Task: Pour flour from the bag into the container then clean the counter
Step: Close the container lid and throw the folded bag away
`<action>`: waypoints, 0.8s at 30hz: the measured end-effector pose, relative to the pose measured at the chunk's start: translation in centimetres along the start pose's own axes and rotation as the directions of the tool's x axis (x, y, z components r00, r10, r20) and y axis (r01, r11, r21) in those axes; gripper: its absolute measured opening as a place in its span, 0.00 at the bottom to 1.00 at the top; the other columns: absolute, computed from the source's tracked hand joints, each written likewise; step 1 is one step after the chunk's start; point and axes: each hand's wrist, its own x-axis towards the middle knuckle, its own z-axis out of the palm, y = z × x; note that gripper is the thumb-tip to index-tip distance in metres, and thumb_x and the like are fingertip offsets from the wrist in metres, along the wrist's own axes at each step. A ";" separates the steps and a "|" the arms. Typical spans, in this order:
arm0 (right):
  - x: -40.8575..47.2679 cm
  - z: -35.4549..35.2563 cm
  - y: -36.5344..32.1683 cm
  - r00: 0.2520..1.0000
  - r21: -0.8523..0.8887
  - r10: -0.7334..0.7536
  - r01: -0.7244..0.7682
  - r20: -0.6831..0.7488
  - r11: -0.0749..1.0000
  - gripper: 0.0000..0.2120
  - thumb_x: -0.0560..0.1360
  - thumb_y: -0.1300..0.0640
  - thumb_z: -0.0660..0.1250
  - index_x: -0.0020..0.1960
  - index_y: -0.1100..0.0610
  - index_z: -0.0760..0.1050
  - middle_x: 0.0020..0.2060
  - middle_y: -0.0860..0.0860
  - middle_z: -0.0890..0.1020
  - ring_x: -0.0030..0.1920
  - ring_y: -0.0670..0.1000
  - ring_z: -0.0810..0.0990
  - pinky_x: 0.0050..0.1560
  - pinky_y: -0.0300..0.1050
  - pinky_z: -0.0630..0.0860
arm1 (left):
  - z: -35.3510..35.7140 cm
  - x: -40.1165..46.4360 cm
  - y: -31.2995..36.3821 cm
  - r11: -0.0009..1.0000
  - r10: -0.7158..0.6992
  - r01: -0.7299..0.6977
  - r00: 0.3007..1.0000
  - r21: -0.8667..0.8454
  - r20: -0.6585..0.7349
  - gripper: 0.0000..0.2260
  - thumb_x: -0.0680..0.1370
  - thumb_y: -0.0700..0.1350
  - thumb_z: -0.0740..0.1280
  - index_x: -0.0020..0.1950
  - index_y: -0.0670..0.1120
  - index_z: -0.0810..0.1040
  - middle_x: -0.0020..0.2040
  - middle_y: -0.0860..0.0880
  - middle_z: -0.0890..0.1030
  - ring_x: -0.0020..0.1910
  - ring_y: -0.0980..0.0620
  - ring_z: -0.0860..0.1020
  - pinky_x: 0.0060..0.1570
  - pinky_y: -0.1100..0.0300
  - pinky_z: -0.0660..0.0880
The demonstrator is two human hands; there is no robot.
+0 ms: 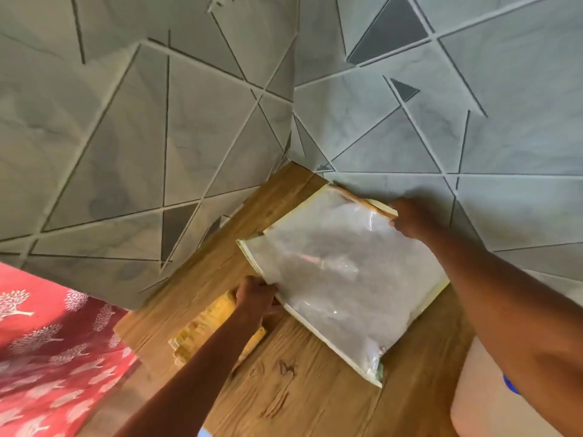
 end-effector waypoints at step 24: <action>-18.7 -9.4 -2.3 0.907 0.422 -0.032 0.227 -0.420 0.878 0.10 0.68 0.50 0.78 0.44 0.53 0.81 0.39 0.48 0.85 0.40 0.47 0.84 0.47 0.43 0.81 | 4.2 -14.8 7.6 0.612 0.760 -0.767 0.638 0.192 0.125 0.06 0.77 0.36 0.69 0.49 0.47 0.83 0.47 0.51 0.86 0.45 0.53 0.84 0.46 0.56 0.82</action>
